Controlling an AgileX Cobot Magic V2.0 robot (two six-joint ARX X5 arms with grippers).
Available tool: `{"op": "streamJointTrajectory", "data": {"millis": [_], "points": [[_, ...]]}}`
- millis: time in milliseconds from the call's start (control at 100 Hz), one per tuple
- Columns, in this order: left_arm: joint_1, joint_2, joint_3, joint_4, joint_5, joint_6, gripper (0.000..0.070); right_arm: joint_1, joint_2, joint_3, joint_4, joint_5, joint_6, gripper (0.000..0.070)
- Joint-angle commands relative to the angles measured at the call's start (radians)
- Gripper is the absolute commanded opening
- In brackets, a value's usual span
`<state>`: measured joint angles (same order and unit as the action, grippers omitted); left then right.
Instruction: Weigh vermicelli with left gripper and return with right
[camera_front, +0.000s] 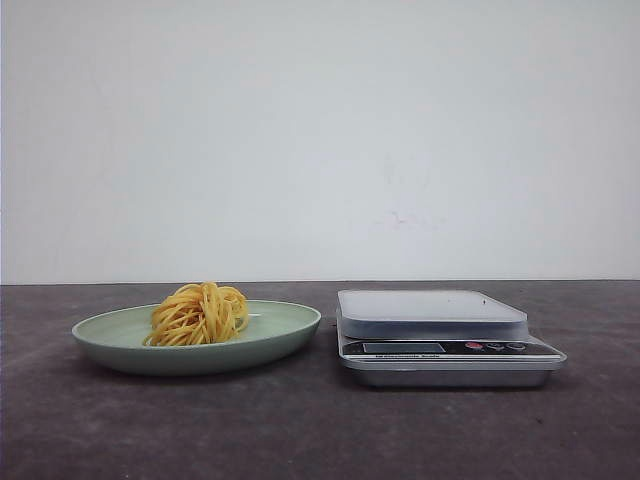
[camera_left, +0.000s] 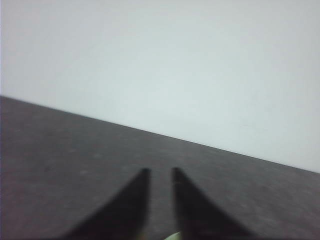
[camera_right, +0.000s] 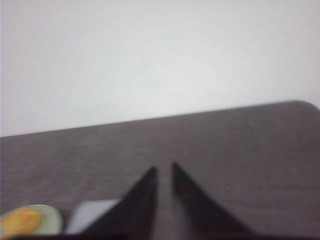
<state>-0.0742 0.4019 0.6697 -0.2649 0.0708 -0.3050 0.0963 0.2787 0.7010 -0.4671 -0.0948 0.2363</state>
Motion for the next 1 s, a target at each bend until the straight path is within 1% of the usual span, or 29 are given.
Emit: {"op": "streamJointTrajectory", "data": {"millis": [0, 20, 40, 60, 90, 150, 250, 300, 400, 510, 670, 760, 830, 990], "points": [[0.001, 0.029, 0.042, 0.0, 0.045, 0.016, 0.0535, -0.001, 0.026, 0.035, 0.002, -0.027, -0.002, 0.0561], [0.001, 0.037, 0.05, 0.001, 0.061, 0.016, 0.0535, -0.001, 0.035, 0.045, 0.002, -0.035, -0.002, 0.0593], [0.001, 0.045, 0.057, 0.001, 0.076, 0.016, 0.0534, -0.001, 0.043, 0.054, 0.001, -0.041, -0.002, 0.0605], [0.001, 0.05, 0.062, 0.001, 0.088, 0.016, 0.053, 0.0, 0.05, 0.063, 0.001, -0.045, -0.002, 0.0605], [0.001, 0.062, 0.073, 0.002, 0.109, 0.014, 0.0502, 0.0, 0.059, 0.076, 0.002, -0.056, -0.006, 0.0605], [0.0, 0.09, 0.09, 0.007, 0.135, 0.005, 0.0483, -0.001, 0.076, 0.1, 0.001, -0.066, -0.017, 0.0605], [-0.015, 0.167, 0.126, 0.012, 0.183, -0.014, 0.048, -0.001, 0.106, 0.141, -0.014, -0.088, -0.036, 0.0605], [-0.035, 0.217, 0.144, 0.02, 0.192, -0.031, 0.048, 0.0, 0.121, 0.158, -0.028, -0.097, -0.037, 0.0605], [-0.096, 0.338, 0.184, 0.026, 0.187, -0.037, 0.0479, 0.0, 0.144, 0.188, -0.066, -0.098, -0.058, 0.0605], [-0.179, 0.493, 0.224, 0.024, 0.168, -0.037, 0.0479, 0.0, 0.153, 0.195, -0.079, -0.116, -0.065, 0.0605], [-0.291, 0.718, 0.249, 0.023, 0.07, -0.037, 0.0474, -0.001, 0.158, 0.195, -0.101, -0.116, -0.066, 0.0605], [-0.319, 0.84, 0.261, 0.019, 0.072, -0.083, 0.0471, -0.001, 0.158, 0.195, -0.11, -0.116, -0.066, 0.0605], [-0.333, 0.928, 0.271, 0.027, 0.089, -0.1, 0.0471, 0.0, 0.158, 0.195, -0.114, -0.116, -0.065, 0.0605], [-0.379, 1.094, 0.302, 0.051, 0.07, -0.089, 0.0469, 0.0, 0.158, 0.195, -0.127, -0.119, -0.064, 0.0605]]}}
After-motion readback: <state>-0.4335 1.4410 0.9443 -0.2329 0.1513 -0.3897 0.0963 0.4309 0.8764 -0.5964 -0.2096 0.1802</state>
